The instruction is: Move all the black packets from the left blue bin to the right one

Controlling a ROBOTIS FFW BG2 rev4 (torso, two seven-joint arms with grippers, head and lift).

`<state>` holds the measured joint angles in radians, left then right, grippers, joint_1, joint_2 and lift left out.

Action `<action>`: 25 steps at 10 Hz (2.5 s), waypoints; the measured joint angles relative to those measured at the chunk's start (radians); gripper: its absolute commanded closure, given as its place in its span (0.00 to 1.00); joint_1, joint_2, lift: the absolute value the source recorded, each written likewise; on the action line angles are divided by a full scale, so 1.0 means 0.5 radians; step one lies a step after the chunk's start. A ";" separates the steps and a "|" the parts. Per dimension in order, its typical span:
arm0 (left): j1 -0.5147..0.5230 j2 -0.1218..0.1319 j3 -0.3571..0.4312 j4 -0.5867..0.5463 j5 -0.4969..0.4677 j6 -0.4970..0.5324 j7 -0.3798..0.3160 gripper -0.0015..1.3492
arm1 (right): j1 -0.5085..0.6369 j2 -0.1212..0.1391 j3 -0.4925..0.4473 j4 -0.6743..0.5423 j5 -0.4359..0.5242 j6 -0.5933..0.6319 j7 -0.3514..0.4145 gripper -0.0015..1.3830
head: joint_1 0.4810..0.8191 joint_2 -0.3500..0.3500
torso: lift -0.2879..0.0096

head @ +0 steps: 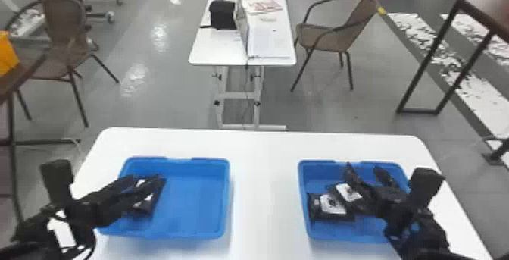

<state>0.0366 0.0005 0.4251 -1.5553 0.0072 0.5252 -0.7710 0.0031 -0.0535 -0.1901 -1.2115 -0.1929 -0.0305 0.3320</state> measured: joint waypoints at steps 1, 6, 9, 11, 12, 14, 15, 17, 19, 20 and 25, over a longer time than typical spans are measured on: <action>0.015 -0.001 0.006 -0.094 -0.148 0.141 0.098 0.27 | 0.113 0.047 0.001 -0.180 0.019 -0.023 -0.004 0.09 | 0.63 0.53 | 0.97; -0.143 -0.001 -0.095 -0.010 -0.576 0.502 0.368 0.27 | 0.301 0.081 0.098 -0.417 -0.251 -0.037 0.200 0.09 | 0.63 0.69 | 0.97; -0.345 0.090 -0.280 0.321 -0.523 0.490 0.517 0.27 | 0.295 0.085 0.113 -0.376 -0.302 -0.034 0.253 0.09 | 0.63 0.66 | 0.97; -0.440 0.100 -0.316 0.472 -0.556 0.524 0.576 0.27 | 0.292 0.087 0.113 -0.362 -0.319 -0.025 0.274 0.09 | 0.63 0.66 | 0.97; -0.485 0.108 -0.336 0.556 -0.583 0.533 0.590 0.27 | 0.292 0.087 0.113 -0.354 -0.334 -0.022 0.285 0.09 | 0.63 0.66 | 0.97; -0.564 0.133 -0.406 0.704 -0.663 0.558 0.633 0.27 | 0.292 0.086 0.113 -0.339 -0.358 -0.022 0.306 0.09 | 0.63 0.67 | 0.97; -0.596 0.136 -0.419 0.768 -0.693 0.569 0.646 0.27 | 0.292 0.086 0.113 -0.333 -0.364 -0.020 0.316 0.09 | 0.63 0.68 | 0.97; -0.677 0.160 -0.451 0.909 -0.720 0.594 0.650 0.59 | 0.285 0.086 0.113 -0.319 -0.376 -0.013 0.342 0.09 | 0.63 0.68 | 0.97; -0.736 0.198 -0.484 1.013 -0.703 0.626 0.632 0.88 | 0.275 0.086 0.113 -0.306 -0.394 -0.012 0.356 0.09 | 0.63 0.69 | 0.97; -0.735 0.226 -0.520 1.023 -0.694 0.575 0.550 0.88 | 0.275 0.086 0.113 -0.305 -0.404 -0.009 0.358 0.09 | 0.63 0.69 | 0.97; -0.464 0.242 -0.518 0.671 -0.671 -0.070 0.054 0.88 | 0.274 0.091 0.119 -0.303 -0.433 -0.003 0.379 0.09 | 0.63 0.61 | 0.97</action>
<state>-0.1957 0.1214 0.1663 -1.2200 -0.3285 0.4903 -0.7439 0.1402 -0.0080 -0.1304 -1.3629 -0.4096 -0.0322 0.5215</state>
